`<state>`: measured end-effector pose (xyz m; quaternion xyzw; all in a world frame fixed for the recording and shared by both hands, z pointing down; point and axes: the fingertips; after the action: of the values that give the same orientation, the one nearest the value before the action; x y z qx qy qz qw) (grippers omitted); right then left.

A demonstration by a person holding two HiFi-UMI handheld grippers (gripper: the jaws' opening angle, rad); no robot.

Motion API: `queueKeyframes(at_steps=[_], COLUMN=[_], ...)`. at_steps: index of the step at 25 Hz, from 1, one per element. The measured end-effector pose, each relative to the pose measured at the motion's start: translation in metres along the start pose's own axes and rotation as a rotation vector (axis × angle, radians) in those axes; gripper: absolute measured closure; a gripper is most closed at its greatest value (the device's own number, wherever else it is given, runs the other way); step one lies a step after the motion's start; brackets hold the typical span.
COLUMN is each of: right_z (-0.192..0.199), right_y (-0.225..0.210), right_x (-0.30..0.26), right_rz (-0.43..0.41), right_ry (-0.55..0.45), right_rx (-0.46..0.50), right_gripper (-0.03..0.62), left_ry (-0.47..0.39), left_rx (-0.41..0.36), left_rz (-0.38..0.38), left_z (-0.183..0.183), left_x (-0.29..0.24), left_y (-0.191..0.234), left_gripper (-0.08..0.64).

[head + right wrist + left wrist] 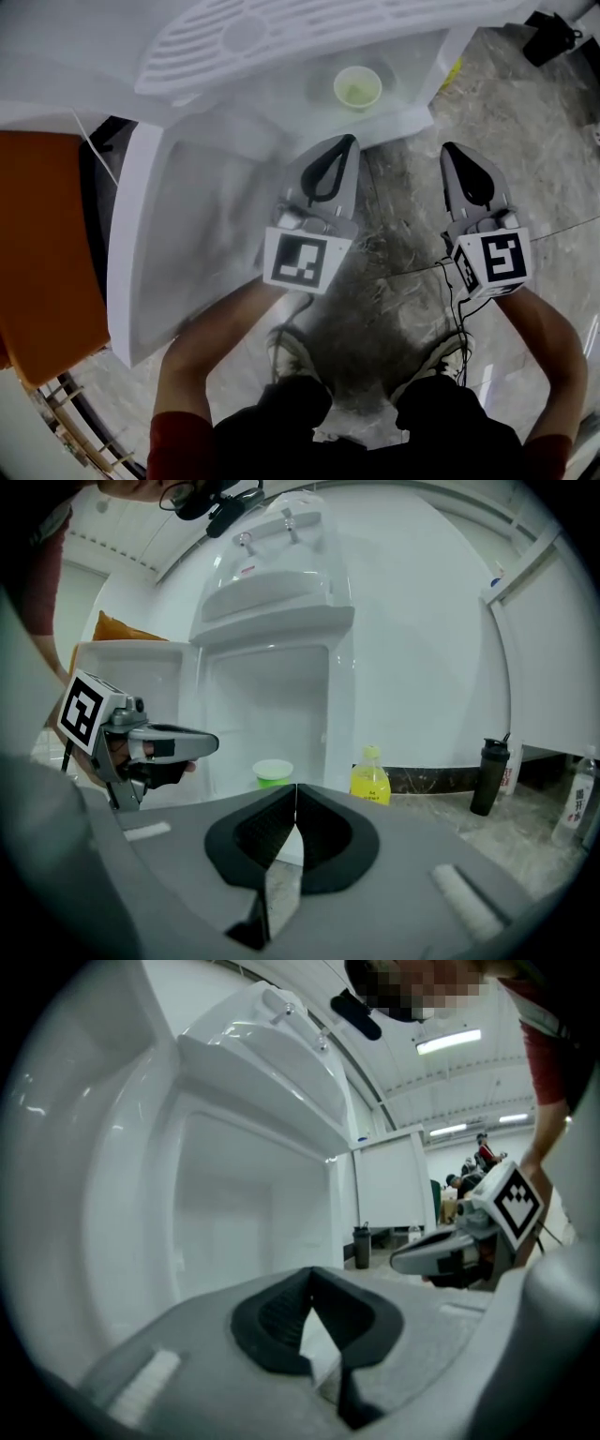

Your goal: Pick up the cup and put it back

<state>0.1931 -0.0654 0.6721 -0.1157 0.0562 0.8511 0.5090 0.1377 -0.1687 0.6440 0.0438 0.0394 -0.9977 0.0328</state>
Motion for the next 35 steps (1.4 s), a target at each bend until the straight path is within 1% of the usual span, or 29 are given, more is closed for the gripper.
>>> queueKeyframes(at_steps=[4,9,13,19,24,27,35], right_z=[0.007,0.013,0.012,0.02,0.024,0.027,0.038], right_y=[0.006,0.009,0.007,0.004,0.002,-0.002,-0.012], right_x=[-0.001,0.0,-0.001,-0.002,-0.004,-0.005,-0.004], right_rz=[-0.011,-0.019,-0.017,-0.015,-0.018,-0.014,-0.009], right_ry=[-0.002,0.004,-0.001,0.017,0.025,0.029,0.044], right_rx=[-0.028,-0.045,-0.044,-0.041,-0.041,-0.047,-0.051], right_gripper=[0.591,0.59,0.59,0.589,0.589,0.591,0.589], left_ry=[0.014,0.003,0.006,0.024,0.049,0.089,0.156], left_rx=[0.011,0.021,0.008,0.008,-0.002,-0.007,0.032], left_rz=[-0.035,-0.068,-0.074,-0.085,-0.091,-0.093,-0.137], left_z=[0.012,0.014,0.016,0.021,0.031,0.042,0.067], left_x=[0.001,-0.001,0.0,-0.003,-0.014,-0.022,-0.045], left_y=[0.008,0.014,0.015,0.016,0.015,0.014,0.017], left_gripper=[0.56,0.56,0.56,0.558,0.487,0.428,0.311])
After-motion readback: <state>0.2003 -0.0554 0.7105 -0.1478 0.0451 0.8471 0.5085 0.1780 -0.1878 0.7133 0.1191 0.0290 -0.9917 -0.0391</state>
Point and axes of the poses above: the fingertips, and each gripper's own axes: x backward along the fingers, y to its left, z out of its underside, and after that the axes turned 3 degrees about -x, right-handed
